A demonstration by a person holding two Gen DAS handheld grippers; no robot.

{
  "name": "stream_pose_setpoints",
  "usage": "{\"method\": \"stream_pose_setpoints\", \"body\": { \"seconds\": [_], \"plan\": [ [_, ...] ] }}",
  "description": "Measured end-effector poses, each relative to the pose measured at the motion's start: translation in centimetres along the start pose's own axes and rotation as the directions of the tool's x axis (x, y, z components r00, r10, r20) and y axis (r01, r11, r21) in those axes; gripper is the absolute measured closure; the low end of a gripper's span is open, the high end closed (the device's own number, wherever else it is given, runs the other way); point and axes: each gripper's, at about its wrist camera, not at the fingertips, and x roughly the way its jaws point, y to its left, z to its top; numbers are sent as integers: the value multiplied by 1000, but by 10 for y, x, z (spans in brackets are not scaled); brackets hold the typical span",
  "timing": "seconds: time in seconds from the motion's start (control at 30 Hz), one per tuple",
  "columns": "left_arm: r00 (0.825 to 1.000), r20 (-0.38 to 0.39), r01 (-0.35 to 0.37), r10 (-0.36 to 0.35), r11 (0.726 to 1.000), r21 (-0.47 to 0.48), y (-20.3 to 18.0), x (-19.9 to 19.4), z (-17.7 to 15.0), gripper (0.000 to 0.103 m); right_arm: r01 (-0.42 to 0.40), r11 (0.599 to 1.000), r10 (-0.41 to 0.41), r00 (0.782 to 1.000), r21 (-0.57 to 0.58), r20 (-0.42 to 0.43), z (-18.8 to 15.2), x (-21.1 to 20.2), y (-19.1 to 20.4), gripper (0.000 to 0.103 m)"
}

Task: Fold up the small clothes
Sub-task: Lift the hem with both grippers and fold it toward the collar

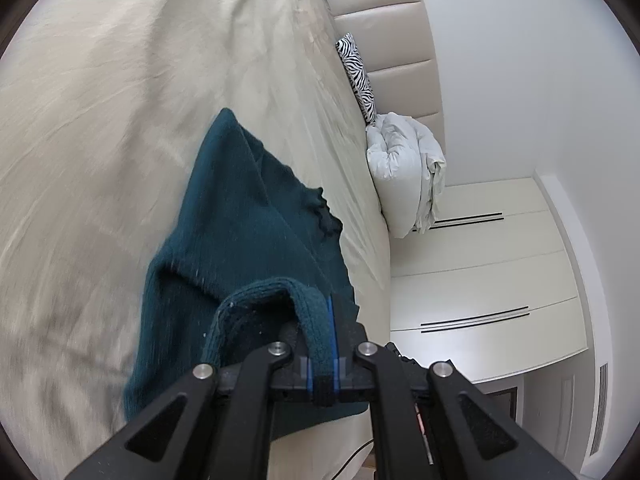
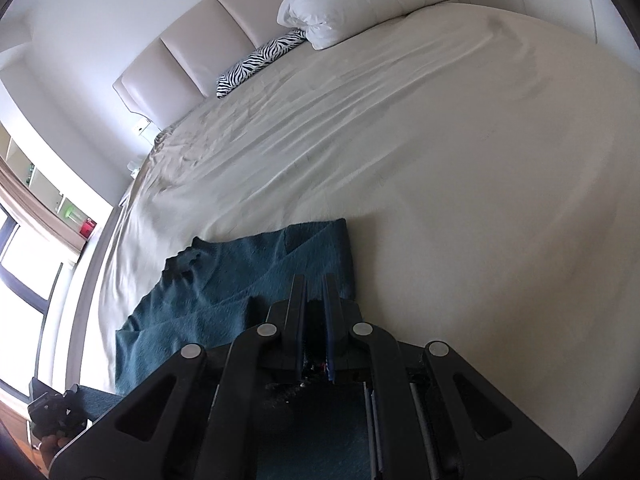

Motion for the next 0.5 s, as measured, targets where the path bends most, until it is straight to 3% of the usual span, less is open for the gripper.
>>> {"method": "stream_pose_setpoints", "body": {
  "seconds": [0.17, 0.5],
  "plan": [
    [1000, 16, -3, 3, 1000, -6, 1, 12, 20, 97, 18, 1000, -18, 1000, -6, -7, 11, 23, 3, 96],
    [999, 44, -28, 33, 994, -108, 22, 46, 61, 97, 56, 998, -54, 997, 40, -50, 36, 79, 4, 96]
  ]
}}
